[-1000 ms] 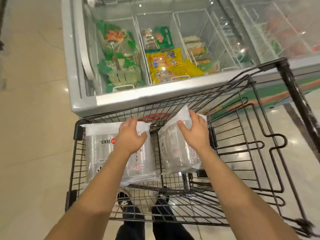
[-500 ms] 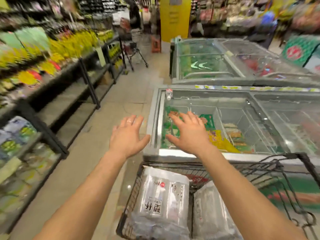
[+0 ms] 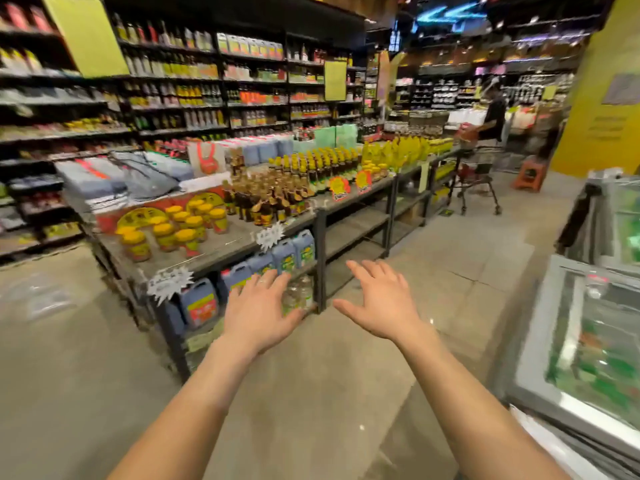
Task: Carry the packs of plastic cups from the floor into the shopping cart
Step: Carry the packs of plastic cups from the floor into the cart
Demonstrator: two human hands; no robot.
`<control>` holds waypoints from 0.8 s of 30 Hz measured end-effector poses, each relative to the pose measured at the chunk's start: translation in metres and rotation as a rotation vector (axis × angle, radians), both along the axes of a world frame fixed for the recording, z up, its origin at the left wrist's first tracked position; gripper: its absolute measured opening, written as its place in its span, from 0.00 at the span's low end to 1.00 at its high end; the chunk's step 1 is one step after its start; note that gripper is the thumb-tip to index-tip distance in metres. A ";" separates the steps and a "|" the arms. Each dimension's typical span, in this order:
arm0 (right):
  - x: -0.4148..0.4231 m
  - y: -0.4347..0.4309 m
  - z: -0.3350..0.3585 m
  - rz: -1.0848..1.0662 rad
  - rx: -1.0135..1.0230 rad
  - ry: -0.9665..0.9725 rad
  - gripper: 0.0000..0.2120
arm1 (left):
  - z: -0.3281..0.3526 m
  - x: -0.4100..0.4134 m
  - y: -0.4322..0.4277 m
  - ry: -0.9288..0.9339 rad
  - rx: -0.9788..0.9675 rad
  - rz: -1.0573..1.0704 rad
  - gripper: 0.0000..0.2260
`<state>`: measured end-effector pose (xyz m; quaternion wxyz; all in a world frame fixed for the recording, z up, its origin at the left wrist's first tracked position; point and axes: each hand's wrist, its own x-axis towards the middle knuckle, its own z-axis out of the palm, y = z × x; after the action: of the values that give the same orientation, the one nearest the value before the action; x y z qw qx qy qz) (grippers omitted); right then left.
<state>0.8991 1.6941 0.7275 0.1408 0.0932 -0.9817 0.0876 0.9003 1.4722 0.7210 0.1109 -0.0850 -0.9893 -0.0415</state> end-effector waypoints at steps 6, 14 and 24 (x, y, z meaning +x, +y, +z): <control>-0.034 -0.185 -0.001 0.273 0.015 -0.060 0.41 | 0.000 0.030 -0.173 -0.025 0.054 0.265 0.34; -0.095 -0.405 -0.009 0.618 0.077 -0.052 0.42 | -0.010 0.036 -0.361 -0.070 0.097 0.592 0.33; -0.236 -0.669 -0.034 0.841 -0.004 -0.124 0.47 | -0.028 -0.063 -0.586 -0.094 0.065 0.837 0.33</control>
<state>0.6633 1.0254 0.6938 0.0339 0.4798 -0.8647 0.1447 0.8374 0.8863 0.6928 0.0756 0.3297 -0.9406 -0.0280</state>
